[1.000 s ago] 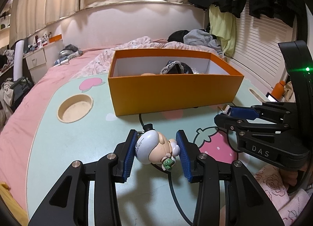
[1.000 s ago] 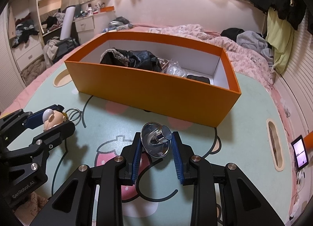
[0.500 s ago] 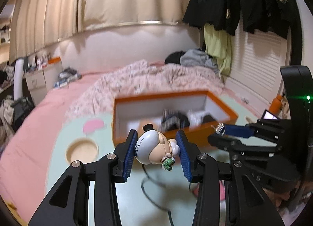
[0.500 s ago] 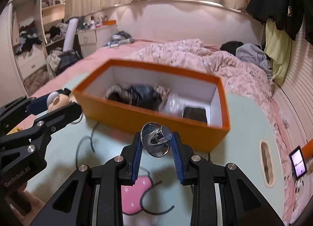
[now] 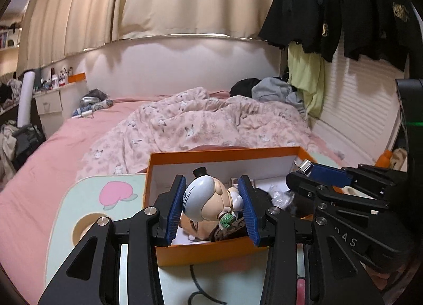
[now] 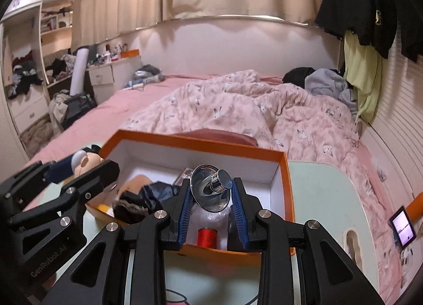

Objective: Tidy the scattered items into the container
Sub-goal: 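Lower figurine into box, open left tool while right tool releases cup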

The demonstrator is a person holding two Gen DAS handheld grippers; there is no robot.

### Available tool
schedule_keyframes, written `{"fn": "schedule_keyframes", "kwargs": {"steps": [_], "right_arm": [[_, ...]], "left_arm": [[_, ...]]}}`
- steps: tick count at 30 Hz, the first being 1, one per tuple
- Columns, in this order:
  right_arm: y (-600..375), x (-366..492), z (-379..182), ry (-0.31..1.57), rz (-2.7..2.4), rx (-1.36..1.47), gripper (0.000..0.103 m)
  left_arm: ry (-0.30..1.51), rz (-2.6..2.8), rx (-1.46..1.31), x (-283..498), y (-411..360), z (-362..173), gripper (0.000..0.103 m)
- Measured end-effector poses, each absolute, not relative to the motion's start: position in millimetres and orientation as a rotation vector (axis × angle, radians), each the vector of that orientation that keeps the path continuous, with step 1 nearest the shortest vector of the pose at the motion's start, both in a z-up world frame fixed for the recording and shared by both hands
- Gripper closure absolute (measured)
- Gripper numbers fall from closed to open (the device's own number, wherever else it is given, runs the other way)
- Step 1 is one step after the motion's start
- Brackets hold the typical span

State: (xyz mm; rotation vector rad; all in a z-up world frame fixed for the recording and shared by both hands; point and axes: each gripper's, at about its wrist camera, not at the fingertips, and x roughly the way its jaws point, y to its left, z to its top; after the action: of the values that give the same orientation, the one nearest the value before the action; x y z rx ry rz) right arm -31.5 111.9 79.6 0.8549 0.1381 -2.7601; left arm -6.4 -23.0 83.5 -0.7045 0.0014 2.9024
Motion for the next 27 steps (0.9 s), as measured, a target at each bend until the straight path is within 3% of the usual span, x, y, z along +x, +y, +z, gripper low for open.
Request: {"fn": "schedule_keyframes", "kwargs": {"steps": [27], "right_arm": [[107.9,-29.5,70.2,0.155,-2.751,0.874,0.074]], "left_arm": [[0.034,2.904,-0.730,-7.6,-21.0,73.5,0.061]]}}
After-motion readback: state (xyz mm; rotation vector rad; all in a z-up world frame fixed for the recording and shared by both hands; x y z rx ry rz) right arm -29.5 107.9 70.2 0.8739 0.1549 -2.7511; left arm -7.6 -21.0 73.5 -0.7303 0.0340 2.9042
